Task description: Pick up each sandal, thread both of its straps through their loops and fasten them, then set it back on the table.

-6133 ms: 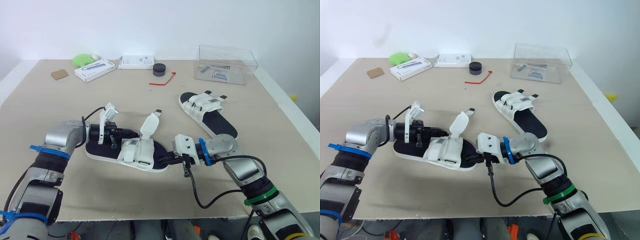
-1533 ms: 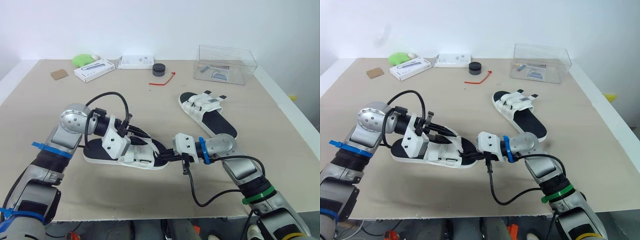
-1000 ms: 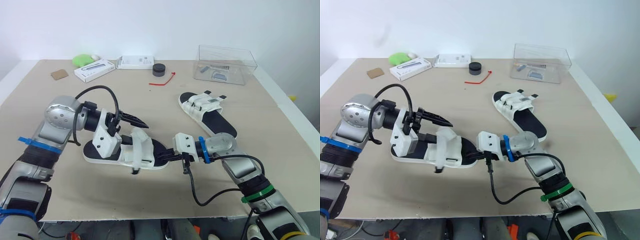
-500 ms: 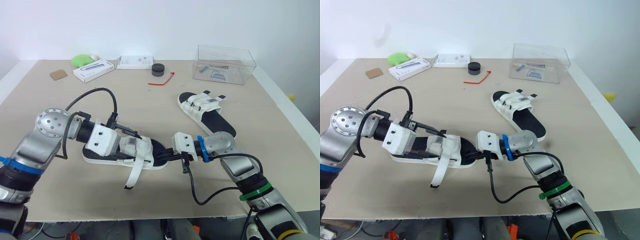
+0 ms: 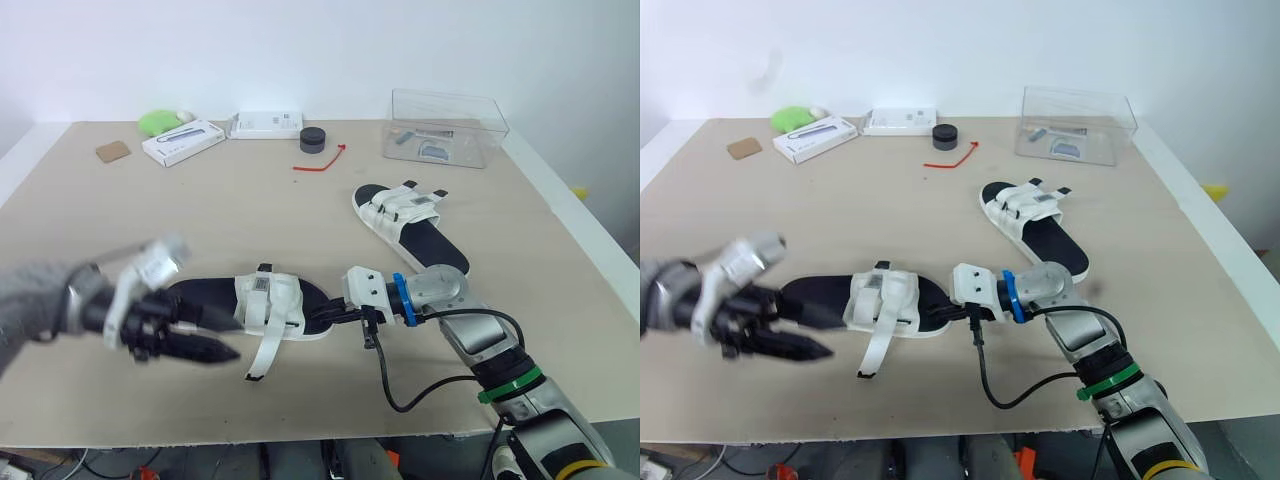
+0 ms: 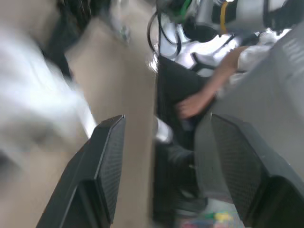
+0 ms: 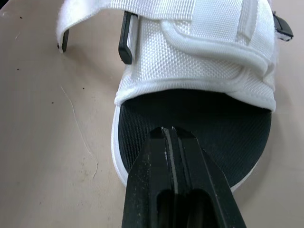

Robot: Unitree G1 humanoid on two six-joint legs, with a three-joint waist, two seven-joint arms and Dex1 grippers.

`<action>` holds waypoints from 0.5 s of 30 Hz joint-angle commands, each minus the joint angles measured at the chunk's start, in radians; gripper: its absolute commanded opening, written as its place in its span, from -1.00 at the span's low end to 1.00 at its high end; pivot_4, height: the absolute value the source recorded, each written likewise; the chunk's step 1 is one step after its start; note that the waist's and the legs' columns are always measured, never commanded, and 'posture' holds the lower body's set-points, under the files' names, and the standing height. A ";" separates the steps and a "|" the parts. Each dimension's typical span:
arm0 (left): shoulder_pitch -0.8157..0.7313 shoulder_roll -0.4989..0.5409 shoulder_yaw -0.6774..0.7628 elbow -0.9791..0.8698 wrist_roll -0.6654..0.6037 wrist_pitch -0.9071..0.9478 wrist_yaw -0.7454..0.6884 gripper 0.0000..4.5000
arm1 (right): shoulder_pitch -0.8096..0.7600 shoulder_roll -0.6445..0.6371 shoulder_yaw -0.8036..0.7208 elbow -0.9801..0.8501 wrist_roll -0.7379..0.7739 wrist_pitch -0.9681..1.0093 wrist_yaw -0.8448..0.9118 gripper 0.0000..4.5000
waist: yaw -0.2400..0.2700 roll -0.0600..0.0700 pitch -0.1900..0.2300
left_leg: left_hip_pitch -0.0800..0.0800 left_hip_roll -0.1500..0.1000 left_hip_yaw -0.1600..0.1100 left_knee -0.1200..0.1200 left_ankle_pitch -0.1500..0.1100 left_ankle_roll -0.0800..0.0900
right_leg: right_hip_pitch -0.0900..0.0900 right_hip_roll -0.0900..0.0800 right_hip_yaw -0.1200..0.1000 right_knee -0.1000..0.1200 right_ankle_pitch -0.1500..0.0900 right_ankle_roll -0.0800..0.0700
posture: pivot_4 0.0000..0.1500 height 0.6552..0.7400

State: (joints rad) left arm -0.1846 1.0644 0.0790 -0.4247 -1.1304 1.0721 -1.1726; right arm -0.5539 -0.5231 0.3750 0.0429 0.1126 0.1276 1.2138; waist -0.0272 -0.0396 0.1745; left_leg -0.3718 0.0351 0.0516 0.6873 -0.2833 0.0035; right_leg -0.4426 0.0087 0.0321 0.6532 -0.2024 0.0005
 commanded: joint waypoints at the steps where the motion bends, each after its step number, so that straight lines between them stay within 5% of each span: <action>1: 0.043 -0.035 0.069 -0.078 0.007 -0.038 0.084 0.29 | 0.013 -0.009 -0.002 -0.014 -0.008 0.006 -0.002 -1.00 | 0.004 -0.002 -0.001 | 0.000 0.000 0.000 0.000 0.000 0.000 | 0.000 0.000 -0.001 0.000 0.000 0.000 | 1.00 1.00; 8: 0.179 -0.087 0.006 -0.133 0.260 -0.239 0.145 0.29 | 0.016 -0.014 0.000 -0.018 -0.009 0.004 0.001 -1.00 | 0.006 -0.001 -0.001 | 0.002 0.000 0.001 0.000 0.002 -0.003 | 0.001 0.001 0.001 0.000 0.002 -0.003 | 1.00 1.00; 15: 0.216 -0.151 -0.057 -0.132 0.375 -0.333 0.175 0.29 | 0.022 -0.017 0.000 -0.029 -0.008 0.009 0.001 -1.00 | 0.006 -0.001 -0.001 | 0.002 0.000 0.001 0.000 0.002 -0.003 | 0.001 0.001 0.001 0.000 0.002 -0.003 | 1.00 1.00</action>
State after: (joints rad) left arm 0.0343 0.9143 0.0264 -0.5314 -0.7696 0.7615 -1.0032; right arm -0.5455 -0.5288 0.3756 0.0346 0.1115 0.1331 1.2128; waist -0.0213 -0.0403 0.1739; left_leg -0.3696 0.0350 0.0529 0.6870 -0.2817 0.0008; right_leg -0.4417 0.0097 0.0334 0.6534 -0.2005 -0.0021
